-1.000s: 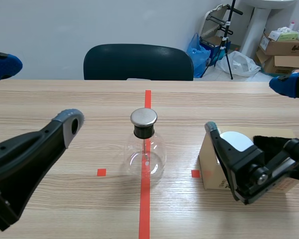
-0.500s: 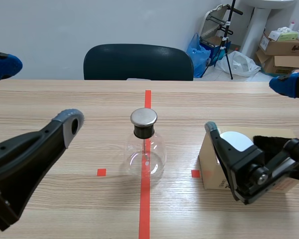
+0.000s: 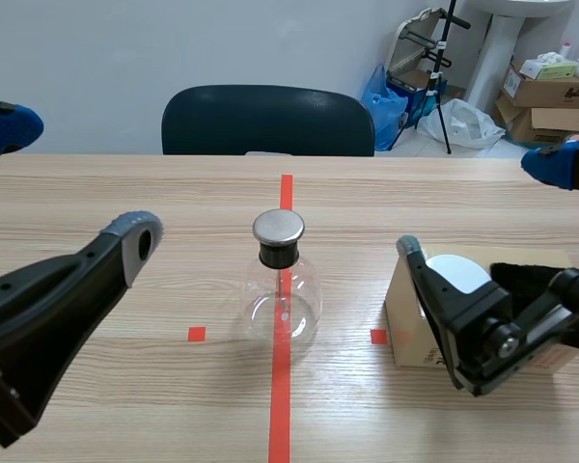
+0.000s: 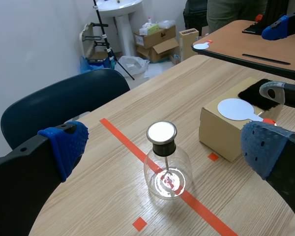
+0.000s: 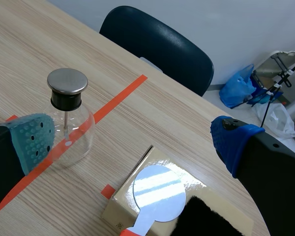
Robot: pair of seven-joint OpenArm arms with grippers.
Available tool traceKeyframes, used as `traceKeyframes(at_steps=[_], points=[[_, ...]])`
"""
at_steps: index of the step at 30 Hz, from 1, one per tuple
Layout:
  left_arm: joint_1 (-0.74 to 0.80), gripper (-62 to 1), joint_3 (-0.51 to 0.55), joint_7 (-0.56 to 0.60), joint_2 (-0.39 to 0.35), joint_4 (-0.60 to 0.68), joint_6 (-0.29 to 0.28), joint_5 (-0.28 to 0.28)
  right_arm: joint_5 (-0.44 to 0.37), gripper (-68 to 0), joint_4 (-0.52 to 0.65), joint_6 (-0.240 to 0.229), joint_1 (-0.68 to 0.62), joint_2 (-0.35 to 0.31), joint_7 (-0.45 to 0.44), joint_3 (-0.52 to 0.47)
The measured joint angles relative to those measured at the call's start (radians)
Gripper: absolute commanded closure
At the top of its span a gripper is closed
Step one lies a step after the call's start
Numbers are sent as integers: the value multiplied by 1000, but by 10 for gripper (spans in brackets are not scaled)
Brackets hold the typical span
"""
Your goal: Do the electroscope experiment
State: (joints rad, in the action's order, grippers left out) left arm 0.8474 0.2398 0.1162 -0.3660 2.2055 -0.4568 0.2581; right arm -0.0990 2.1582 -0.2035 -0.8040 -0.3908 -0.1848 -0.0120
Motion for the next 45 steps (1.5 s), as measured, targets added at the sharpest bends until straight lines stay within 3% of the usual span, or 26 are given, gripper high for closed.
traceKeyframes(at_steps=[45], points=[[0,-623,0,0,0,0,0,0,0,-679,0,0,0,0,29,0]])
